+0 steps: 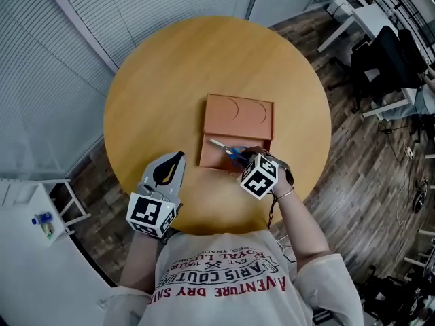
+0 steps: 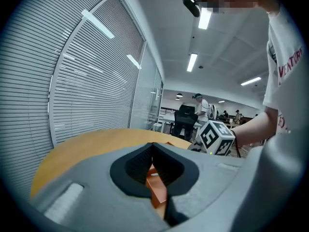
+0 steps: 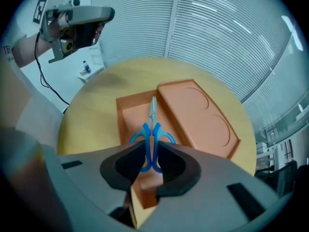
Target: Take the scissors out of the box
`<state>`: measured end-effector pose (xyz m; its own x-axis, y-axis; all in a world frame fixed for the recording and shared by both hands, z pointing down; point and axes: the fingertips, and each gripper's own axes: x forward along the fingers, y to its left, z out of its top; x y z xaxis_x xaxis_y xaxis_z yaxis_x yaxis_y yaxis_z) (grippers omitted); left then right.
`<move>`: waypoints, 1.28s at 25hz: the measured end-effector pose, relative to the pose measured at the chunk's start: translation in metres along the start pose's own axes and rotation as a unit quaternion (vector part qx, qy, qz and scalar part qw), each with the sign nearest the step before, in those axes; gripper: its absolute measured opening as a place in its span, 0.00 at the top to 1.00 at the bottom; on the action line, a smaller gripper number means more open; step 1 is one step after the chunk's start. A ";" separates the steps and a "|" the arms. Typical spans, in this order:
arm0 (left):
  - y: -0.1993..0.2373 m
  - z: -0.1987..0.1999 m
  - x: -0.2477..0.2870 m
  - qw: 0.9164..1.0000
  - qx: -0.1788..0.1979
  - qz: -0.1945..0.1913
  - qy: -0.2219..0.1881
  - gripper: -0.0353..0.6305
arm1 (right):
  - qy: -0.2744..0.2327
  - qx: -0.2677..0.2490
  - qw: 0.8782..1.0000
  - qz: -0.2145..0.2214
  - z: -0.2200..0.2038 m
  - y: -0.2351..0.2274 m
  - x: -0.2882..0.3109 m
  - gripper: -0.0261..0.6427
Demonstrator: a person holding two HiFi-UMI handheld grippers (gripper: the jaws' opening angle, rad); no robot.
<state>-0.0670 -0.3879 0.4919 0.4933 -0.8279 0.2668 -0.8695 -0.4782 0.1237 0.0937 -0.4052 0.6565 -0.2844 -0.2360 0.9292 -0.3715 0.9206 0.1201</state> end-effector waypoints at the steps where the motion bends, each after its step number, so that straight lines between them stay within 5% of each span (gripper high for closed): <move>1: -0.001 0.002 -0.001 1.000 0.002 -0.004 -0.003 0.93 | -0.008 0.005 1.000 -0.007 0.002 0.000 -0.009 0.83; 8: -0.015 0.019 -0.009 1.000 0.007 -0.010 -0.012 0.93 | -0.087 0.058 0.993 -0.061 0.011 0.000 -0.081 0.83; 15: -0.032 0.037 -0.023 0.999 0.029 -0.035 -0.023 0.93 | -0.203 0.135 0.961 -0.127 0.025 0.005 -0.148 0.83; 18: -0.042 0.050 -0.024 0.998 0.042 -0.044 -0.029 0.93 | -0.258 0.174 0.937 -0.158 0.027 0.000 -0.180 0.83; 28: -0.065 0.093 -0.032 0.995 0.055 -0.059 -0.061 0.93 | -0.406 0.267 0.826 -0.284 0.016 -0.015 -0.274 0.83; 32: -0.070 0.100 -0.036 0.994 0.064 -0.060 -0.064 0.93 | -0.434 0.292 0.800 -0.293 0.012 -0.012 -0.294 0.83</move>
<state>-0.0210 -0.3540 0.3785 0.6001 -0.7890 0.1317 -0.7975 -0.6029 0.0223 0.1712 -0.3510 0.3777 -0.3225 -0.9348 0.1490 -0.9437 0.3298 0.0266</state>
